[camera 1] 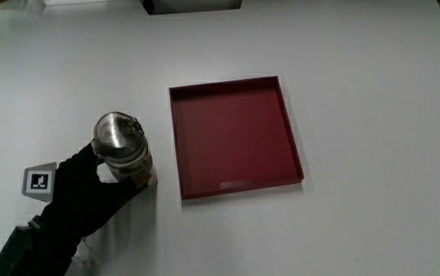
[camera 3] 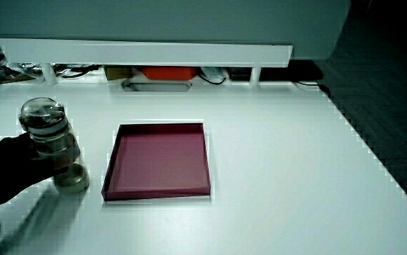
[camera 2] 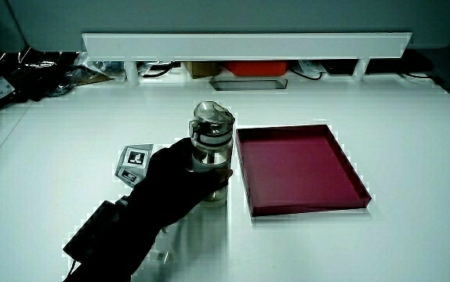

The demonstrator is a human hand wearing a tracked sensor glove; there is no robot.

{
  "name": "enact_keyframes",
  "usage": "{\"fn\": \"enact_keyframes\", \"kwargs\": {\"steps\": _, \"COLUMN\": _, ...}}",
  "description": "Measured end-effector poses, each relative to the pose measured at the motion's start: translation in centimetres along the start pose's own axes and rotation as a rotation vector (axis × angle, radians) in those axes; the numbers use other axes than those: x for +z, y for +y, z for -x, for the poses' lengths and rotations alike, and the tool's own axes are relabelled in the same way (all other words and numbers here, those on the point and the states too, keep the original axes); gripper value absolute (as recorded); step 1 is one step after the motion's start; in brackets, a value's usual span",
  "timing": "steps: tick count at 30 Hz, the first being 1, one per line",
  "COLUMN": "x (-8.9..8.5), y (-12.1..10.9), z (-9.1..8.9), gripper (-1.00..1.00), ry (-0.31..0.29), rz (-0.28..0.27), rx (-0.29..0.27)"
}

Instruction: Place bottle

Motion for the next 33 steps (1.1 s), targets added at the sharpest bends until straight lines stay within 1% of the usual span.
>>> {"fn": "enact_keyframes", "kwargs": {"steps": 1, "x": -0.1, "y": 0.0, "z": 0.1, "gripper": 0.00, "ry": -0.026, "rz": 0.005, "rx": -0.015}}
{"fn": "enact_keyframes", "kwargs": {"steps": 2, "x": -0.1, "y": -0.1, "z": 0.4, "gripper": 0.00, "ry": -0.023, "rz": 0.005, "rx": -0.014}}
{"fn": "enact_keyframes", "kwargs": {"steps": 3, "x": -0.1, "y": -0.1, "z": 0.6, "gripper": 0.00, "ry": 0.007, "rz": 0.005, "rx": 0.002}}
{"fn": "enact_keyframes", "kwargs": {"steps": 4, "x": -0.2, "y": -0.2, "z": 0.7, "gripper": 0.00, "ry": -0.023, "rz": 0.008, "rx": 0.023}}
{"fn": "enact_keyframes", "kwargs": {"steps": 5, "x": -0.1, "y": -0.3, "z": 0.6, "gripper": 0.00, "ry": -0.055, "rz": -0.002, "rx": 0.015}}
{"fn": "enact_keyframes", "kwargs": {"steps": 6, "x": -0.1, "y": -0.3, "z": 0.9, "gripper": 0.00, "ry": -0.035, "rz": -0.004, "rx": 0.016}}
{"fn": "enact_keyframes", "kwargs": {"steps": 7, "x": 0.0, "y": -0.3, "z": 1.0, "gripper": 0.00, "ry": -0.001, "rz": 0.000, "rx": 0.014}}
{"fn": "enact_keyframes", "kwargs": {"steps": 8, "x": 0.0, "y": -0.3, "z": 1.1, "gripper": 0.00, "ry": -0.008, "rz": 0.004, "rx": 0.018}}
{"fn": "enact_keyframes", "kwargs": {"steps": 9, "x": -0.1, "y": -0.3, "z": 1.1, "gripper": 0.00, "ry": -0.042, "rz": 0.005, "rx": 0.021}}
{"fn": "enact_keyframes", "kwargs": {"steps": 10, "x": 0.0, "y": -0.3, "z": 1.3, "gripper": -0.05, "ry": -0.052, "rz": 0.005, "rx": 0.010}}
{"fn": "enact_keyframes", "kwargs": {"steps": 13, "x": -0.1, "y": -0.3, "z": 1.4, "gripper": -0.19, "ry": -0.026, "rz": 0.000, "rx": 0.009}}
{"fn": "enact_keyframes", "kwargs": {"steps": 14, "x": -0.1, "y": -0.3, "z": 1.2, "gripper": -0.24, "ry": -0.053, "rz": 0.002, "rx": 0.019}}
{"fn": "enact_keyframes", "kwargs": {"steps": 15, "x": -0.1, "y": -0.3, "z": 1.3, "gripper": -0.29, "ry": -0.055, "rz": 0.008, "rx": 0.033}}
{"fn": "enact_keyframes", "kwargs": {"steps": 16, "x": -0.1, "y": -0.3, "z": 1.7, "gripper": -0.33, "ry": -0.033, "rz": 0.000, "rx": -0.001}}
{"fn": "enact_keyframes", "kwargs": {"steps": 19, "x": -0.2, "y": -0.3, "z": 1.7, "gripper": -0.48, "ry": -0.035, "rz": 0.018, "rx": 0.032}}
{"fn": "enact_keyframes", "kwargs": {"steps": 20, "x": -0.3, "y": -0.3, "z": 1.6, "gripper": -0.52, "ry": -0.054, "rz": 0.033, "rx": 0.032}}
{"fn": "enact_keyframes", "kwargs": {"steps": 21, "x": -0.3, "y": -0.3, "z": 1.5, "gripper": -0.57, "ry": -0.049, "rz": 0.048, "rx": 0.030}}
{"fn": "enact_keyframes", "kwargs": {"steps": 22, "x": -0.3, "y": -0.4, "z": 1.9, "gripper": -0.62, "ry": -0.010, "rz": 0.065, "rx": 0.036}}
{"fn": "enact_keyframes", "kwargs": {"steps": 23, "x": -0.2, "y": -0.5, "z": 2.2, "gripper": -0.67, "ry": 0.002, "rz": 0.081, "rx": 0.048}}
{"fn": "enact_keyframes", "kwargs": {"steps": 25, "x": 0.5, "y": -0.6, "z": 2.1, "gripper": -0.76, "ry": 0.336, "rz": 0.056, "rx": -0.253}}
{"fn": "enact_keyframes", "kwargs": {"steps": 28, "x": 0.7, "y": -2.1, "z": 3.0, "gripper": -0.90, "ry": 0.106, "rz": 0.168, "rx": 0.184}}
{"fn": "enact_keyframes", "kwargs": {"steps": 30, "x": 1.2, "y": -2.5, "z": 3.2, "gripper": -1.00, "ry": 0.203, "rz": 0.179, "rx": 0.098}}
{"fn": "enact_keyframes", "kwargs": {"steps": 31, "x": 1.5, "y": -2.7, "z": 2.3, "gripper": -1.00, "ry": 0.264, "rz": 0.199, "rx": 0.120}}
{"fn": "enact_keyframes", "kwargs": {"steps": 32, "x": 1.6, "y": -2.6, "z": 2.5, "gripper": -1.00, "ry": 0.293, "rz": 0.199, "rx": 0.019}}
{"fn": "enact_keyframes", "kwargs": {"steps": 33, "x": 1.9, "y": -2.7, "z": 2.0, "gripper": -1.00, "ry": 0.357, "rz": 0.210, "rx": 0.072}}
